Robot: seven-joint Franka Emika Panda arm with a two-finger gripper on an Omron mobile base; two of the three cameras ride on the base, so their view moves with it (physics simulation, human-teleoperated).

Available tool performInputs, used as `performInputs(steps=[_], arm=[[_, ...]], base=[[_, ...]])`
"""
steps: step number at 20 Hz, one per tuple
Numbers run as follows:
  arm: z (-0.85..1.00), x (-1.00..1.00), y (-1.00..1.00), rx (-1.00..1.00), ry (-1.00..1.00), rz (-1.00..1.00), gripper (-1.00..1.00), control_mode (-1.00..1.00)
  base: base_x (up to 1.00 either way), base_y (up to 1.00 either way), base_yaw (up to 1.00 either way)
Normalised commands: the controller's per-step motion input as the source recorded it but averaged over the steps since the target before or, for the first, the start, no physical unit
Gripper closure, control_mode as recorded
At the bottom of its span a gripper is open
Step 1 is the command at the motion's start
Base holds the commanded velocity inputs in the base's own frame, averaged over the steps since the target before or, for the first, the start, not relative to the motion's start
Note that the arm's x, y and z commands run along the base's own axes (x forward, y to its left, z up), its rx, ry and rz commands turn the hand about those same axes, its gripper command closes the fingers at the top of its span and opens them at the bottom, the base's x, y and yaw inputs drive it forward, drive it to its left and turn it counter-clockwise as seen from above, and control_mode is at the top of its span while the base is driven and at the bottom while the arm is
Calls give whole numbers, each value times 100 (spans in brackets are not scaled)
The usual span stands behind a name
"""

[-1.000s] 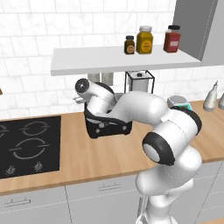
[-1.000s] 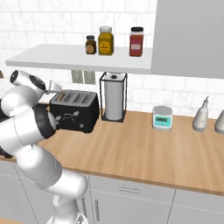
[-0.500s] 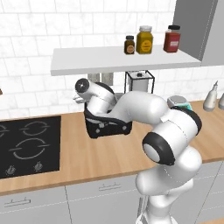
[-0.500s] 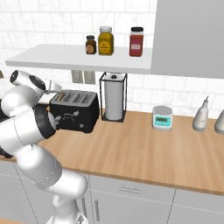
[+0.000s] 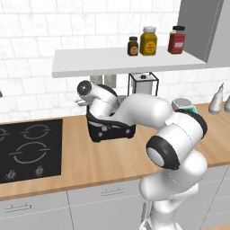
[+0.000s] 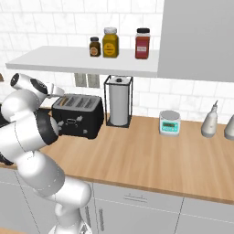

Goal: Start the toaster. Once the lever pops up, take the bread to the plate on the dining counter.

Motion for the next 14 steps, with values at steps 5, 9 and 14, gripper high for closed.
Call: performInputs(steps=[5, 9, 14], arm=[[0, 0, 0, 0, 0, 0, -100, -100], [0, 0, 0, 0, 0, 0, -100, -100], [0, 0, 0, 0, 0, 0, -100, -100]], base=[[0, 0, 0], [0, 0, 0], [0, 0, 0]])
